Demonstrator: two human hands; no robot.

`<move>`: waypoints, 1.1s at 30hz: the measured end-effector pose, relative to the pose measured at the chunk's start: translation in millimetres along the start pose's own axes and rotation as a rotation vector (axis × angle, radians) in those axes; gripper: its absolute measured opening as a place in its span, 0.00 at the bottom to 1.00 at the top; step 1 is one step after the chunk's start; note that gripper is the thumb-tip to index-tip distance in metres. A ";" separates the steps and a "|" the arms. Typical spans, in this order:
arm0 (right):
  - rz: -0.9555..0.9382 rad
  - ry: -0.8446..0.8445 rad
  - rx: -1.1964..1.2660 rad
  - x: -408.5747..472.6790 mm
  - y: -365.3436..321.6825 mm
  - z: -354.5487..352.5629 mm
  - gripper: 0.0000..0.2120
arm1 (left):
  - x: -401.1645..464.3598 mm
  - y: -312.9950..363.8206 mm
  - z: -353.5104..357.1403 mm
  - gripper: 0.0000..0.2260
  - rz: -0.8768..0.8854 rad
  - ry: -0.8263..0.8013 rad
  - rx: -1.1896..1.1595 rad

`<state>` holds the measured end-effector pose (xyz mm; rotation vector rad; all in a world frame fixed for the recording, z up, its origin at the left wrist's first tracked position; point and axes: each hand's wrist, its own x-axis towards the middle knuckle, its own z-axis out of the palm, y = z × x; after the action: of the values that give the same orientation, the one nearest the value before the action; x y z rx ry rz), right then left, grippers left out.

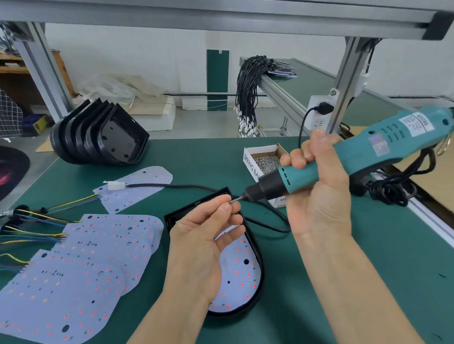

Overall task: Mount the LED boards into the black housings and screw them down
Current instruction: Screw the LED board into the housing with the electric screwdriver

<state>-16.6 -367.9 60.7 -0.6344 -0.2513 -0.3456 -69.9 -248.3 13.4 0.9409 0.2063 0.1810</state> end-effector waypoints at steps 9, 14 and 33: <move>0.063 0.171 0.066 -7.8 14.5 -4.5 0.13 | 10.4 2.4 -9.7 0.14 0.272 0.026 0.254; 0.070 0.108 0.061 -4.3 12.0 -5.0 0.12 | 12.0 5.0 -12.5 0.10 0.183 -0.053 0.266; 0.080 0.105 0.079 11.1 4.8 -15.7 0.11 | 1.2 18.2 -53.5 0.21 0.154 0.260 0.874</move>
<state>-2.7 -376.6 49.6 -0.5448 -0.1383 -0.2895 -83.4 -195.7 -2.5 1.8067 0.4734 0.3702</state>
